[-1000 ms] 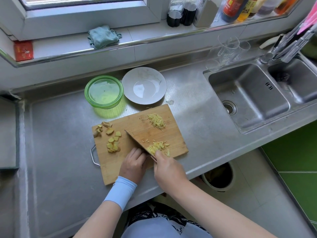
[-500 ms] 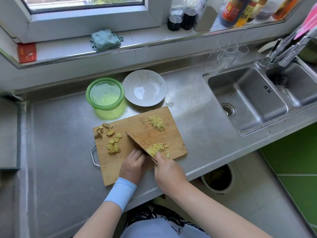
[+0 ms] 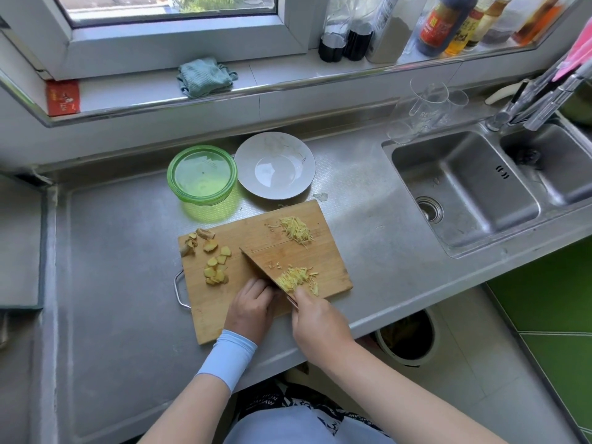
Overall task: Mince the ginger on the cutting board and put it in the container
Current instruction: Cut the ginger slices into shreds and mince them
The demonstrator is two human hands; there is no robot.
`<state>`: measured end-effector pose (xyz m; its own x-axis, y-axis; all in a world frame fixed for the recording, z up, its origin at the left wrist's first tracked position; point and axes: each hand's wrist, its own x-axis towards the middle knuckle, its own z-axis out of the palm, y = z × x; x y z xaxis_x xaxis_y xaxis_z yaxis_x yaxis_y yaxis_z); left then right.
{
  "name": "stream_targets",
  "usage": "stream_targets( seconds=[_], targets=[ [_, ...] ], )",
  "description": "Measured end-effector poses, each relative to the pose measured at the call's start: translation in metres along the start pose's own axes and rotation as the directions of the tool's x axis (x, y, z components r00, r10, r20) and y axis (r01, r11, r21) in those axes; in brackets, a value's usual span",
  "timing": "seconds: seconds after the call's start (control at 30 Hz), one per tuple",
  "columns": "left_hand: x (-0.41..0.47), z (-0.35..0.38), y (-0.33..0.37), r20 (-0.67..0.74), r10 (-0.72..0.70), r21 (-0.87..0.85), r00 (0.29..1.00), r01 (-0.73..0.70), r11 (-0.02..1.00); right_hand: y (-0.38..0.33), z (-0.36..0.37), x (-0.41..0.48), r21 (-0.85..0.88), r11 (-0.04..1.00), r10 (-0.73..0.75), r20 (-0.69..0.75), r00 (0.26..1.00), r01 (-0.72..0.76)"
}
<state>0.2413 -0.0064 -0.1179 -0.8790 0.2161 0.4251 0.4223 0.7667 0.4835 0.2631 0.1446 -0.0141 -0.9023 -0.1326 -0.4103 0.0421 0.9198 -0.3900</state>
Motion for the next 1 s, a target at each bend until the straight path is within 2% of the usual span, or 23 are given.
stream_targets(
  seconds=[0.37, 0.6, 1.0],
  targets=[
    [-0.001, -0.003, 0.001, 0.021, -0.009, -0.052, 1.0, 0.01, 0.999, 0.023, 0.004, -0.027, -0.023, 1.0, 0.008, 0.028, 1.0, -0.008],
    [0.001, -0.003, 0.002, -0.01, -0.023, -0.036, 1.0, 0.023, 0.999, -0.003, 0.004, 0.004, -0.014, 1.0, -0.008, 0.005, 1.0, 0.008],
    [-0.002, -0.001, 0.001, -0.012, -0.023, -0.024, 1.0, 0.022, 0.999, 0.011, 0.003, -0.013, 0.001, 1.0, 0.002, 0.017, 1.0, -0.002]
  ],
)
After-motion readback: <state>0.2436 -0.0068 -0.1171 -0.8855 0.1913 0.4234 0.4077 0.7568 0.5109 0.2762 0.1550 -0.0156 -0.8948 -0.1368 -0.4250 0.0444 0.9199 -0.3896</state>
